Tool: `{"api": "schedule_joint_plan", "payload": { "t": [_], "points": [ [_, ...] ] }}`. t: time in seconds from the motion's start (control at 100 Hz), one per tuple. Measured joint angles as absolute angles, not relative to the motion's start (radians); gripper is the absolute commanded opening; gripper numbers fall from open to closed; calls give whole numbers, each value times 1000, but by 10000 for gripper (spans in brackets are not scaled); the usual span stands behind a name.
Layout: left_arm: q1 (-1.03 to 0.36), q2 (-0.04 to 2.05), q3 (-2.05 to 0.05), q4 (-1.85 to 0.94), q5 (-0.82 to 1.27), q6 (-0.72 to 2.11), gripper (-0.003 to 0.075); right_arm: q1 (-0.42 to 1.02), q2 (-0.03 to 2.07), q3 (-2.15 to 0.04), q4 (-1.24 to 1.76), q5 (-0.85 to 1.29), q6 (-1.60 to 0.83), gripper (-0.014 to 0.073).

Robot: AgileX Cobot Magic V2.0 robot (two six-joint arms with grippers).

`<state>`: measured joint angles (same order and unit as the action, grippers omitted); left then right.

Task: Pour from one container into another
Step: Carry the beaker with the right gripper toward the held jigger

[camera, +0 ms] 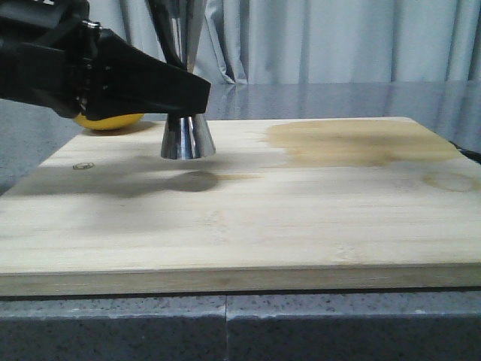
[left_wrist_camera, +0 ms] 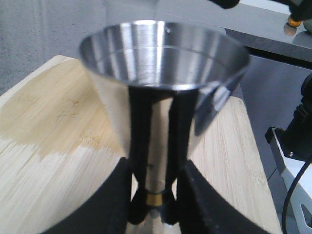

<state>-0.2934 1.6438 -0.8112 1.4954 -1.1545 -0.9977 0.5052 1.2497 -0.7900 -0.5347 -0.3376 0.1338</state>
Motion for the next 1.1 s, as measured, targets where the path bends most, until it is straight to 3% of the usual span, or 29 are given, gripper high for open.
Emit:
{"api": "schedule_joint_plan", "payload": {
  "t": [0.34, 1.1],
  "points": [
    [-293, 1644, -811, 1518, -1154, -1006, 102, 568, 1250, -863, -624, -218, 134, 259],
    [-324, 1644, -827, 1530, -1157, -1014, 102, 605, 1250, -871, -724, -159, 134, 259]
  ]
}}
